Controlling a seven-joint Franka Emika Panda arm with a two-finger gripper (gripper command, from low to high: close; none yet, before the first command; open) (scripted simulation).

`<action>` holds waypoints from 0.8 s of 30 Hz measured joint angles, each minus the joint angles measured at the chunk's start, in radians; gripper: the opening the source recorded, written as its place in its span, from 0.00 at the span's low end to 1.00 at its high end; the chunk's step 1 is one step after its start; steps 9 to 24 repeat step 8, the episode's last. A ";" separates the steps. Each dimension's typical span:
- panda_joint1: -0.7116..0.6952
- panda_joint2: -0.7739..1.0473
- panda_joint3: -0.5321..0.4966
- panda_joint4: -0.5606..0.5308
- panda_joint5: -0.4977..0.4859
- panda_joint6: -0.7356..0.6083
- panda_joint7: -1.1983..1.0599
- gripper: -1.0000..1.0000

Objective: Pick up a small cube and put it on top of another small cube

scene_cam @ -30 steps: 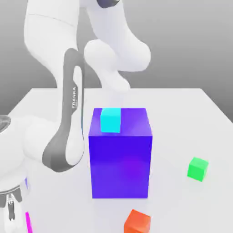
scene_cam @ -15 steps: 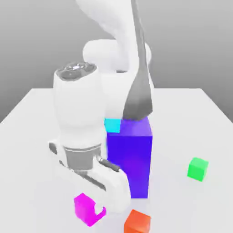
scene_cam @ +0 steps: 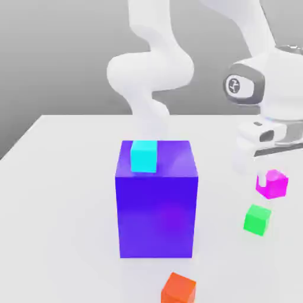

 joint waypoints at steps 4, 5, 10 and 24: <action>-0.002 0.137 -0.032 0.004 -0.151 0.116 0.108 0.00; 0.014 0.174 -0.057 0.006 -0.198 0.147 0.142 0.00; 0.025 0.198 -0.073 0.007 -0.229 0.167 0.165 1.00; 0.025 0.198 -0.073 0.007 -0.229 0.167 0.165 1.00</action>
